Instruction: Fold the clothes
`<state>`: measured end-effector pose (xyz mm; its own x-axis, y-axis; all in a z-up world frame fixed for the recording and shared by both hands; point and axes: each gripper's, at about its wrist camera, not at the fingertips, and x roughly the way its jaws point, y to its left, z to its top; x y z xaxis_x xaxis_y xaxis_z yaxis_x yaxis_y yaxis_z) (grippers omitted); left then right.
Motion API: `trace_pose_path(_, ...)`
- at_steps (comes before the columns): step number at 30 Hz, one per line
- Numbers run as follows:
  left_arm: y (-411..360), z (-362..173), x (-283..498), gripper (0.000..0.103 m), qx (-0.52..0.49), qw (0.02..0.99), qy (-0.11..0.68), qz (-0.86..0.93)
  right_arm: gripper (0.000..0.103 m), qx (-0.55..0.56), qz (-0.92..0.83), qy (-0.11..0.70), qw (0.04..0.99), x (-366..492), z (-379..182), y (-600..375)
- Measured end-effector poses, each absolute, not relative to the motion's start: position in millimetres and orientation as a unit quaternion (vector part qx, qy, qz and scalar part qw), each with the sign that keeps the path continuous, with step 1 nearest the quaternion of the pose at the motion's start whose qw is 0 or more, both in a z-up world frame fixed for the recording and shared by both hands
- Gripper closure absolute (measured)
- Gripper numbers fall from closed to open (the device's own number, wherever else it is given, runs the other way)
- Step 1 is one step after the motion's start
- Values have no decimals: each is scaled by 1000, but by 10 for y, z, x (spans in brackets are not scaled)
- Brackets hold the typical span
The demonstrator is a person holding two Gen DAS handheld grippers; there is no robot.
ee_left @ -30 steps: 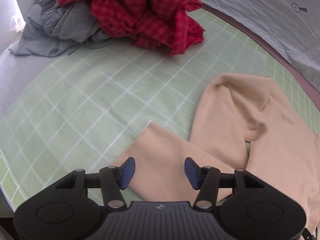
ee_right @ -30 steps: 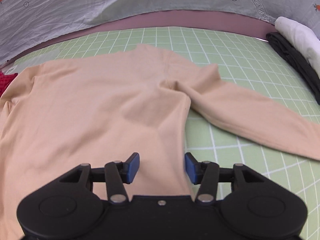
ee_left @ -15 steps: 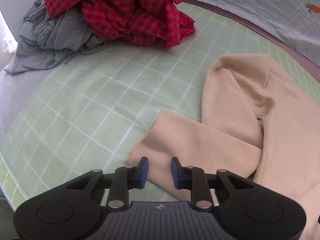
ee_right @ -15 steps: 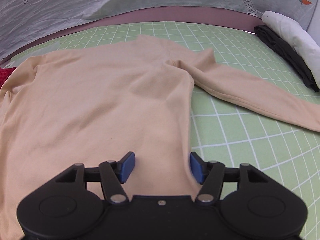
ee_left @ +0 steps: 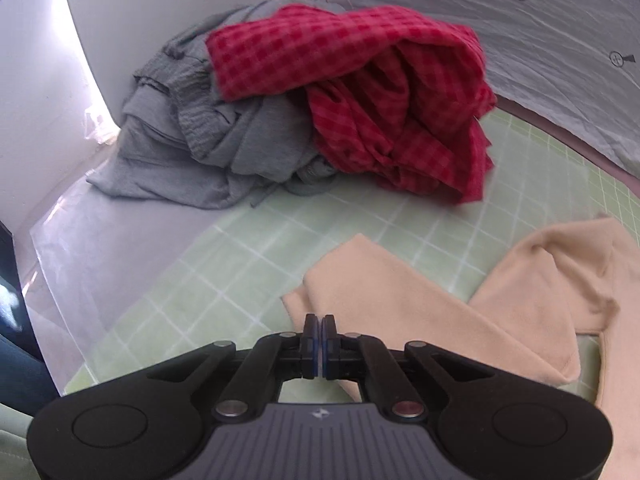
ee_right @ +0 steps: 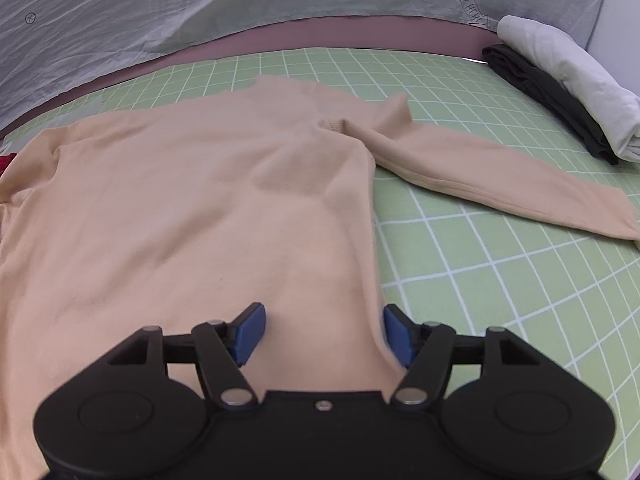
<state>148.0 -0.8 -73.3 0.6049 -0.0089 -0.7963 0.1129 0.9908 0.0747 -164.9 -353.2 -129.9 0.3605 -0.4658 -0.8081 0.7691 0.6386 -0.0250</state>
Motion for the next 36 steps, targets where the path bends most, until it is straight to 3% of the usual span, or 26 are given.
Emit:
trace_pose_path(4,226,-692,1571,101,66,901,429,-1,37,184,-393,414,800,-1638,-1297,-3507)
trace_pose_path(8,387,-927,1522,101,57,885,461,8,37,181,-398,414,799,-1628,-1296,-3494)
trace_pose_path(15,625,-986,1275,96,-22,876,481,3,36,180,-401,413,798,-1631,-1295,-3492)
trace_pose_path(20,815,-903,1163,61,-137,862,487,-48,35,182,-403,412,797,-1635,-1295,-3496)
trace_pose_path(25,939,-970,1087,52,-270,824,490,-87,34,182,-404,411,797,-1639,-1299,-3491)
trace_pose_path(36,808,-1183,1321,53,-176,837,518,-22,33,189,-404,406,798,-1645,-1308,-3498)
